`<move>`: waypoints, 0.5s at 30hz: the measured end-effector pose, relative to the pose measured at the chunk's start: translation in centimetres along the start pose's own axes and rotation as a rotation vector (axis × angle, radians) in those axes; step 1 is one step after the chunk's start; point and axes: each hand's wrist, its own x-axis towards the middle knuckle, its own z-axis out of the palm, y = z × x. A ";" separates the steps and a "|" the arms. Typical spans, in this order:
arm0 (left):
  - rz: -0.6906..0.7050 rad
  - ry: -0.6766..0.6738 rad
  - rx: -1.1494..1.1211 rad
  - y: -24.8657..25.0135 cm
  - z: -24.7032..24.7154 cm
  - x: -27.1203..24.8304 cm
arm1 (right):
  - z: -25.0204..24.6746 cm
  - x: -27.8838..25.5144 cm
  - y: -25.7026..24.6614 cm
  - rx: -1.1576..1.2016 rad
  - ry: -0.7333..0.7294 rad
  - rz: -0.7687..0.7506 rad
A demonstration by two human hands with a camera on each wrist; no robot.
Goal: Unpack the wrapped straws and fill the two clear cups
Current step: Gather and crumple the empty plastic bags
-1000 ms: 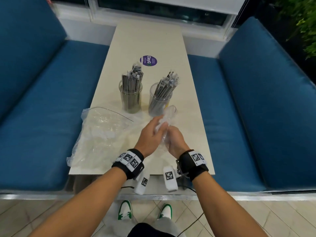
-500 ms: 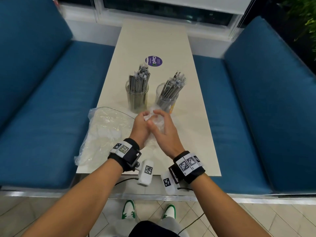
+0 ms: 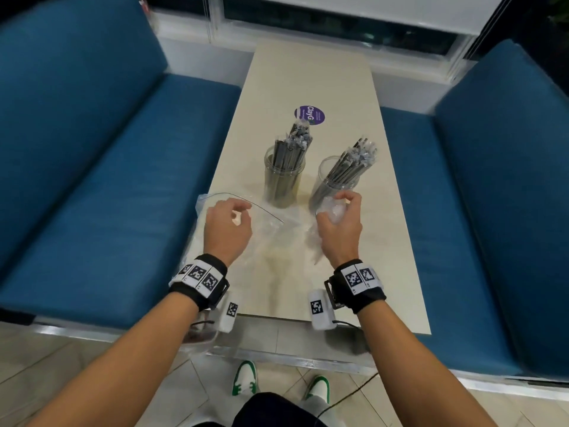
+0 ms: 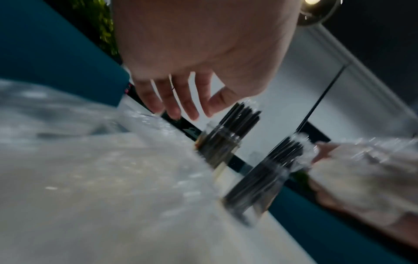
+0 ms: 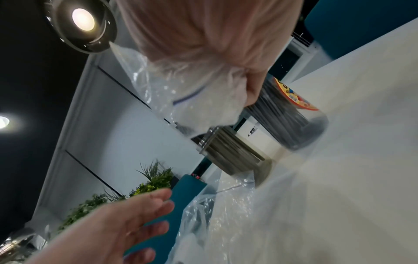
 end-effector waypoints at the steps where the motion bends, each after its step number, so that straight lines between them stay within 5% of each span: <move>1: -0.017 0.031 0.161 -1.2 -0.3 0.2 | 0.2 -0.3 0.1 -0.026 -0.032 0.014; 4: -0.203 -0.180 0.501 -4.1 -0.2 -0.1 | 1.3 -1.2 0.7 -0.073 -0.086 0.117; 7: -0.241 -0.353 0.532 -6.2 0.6 -1.0 | 1.9 -2.0 1.4 -0.056 -0.125 0.181; 15: 0.030 -0.313 -0.006 -3.6 1.7 -0.3 | 3.5 -0.8 -0.2 -0.199 -0.343 -0.036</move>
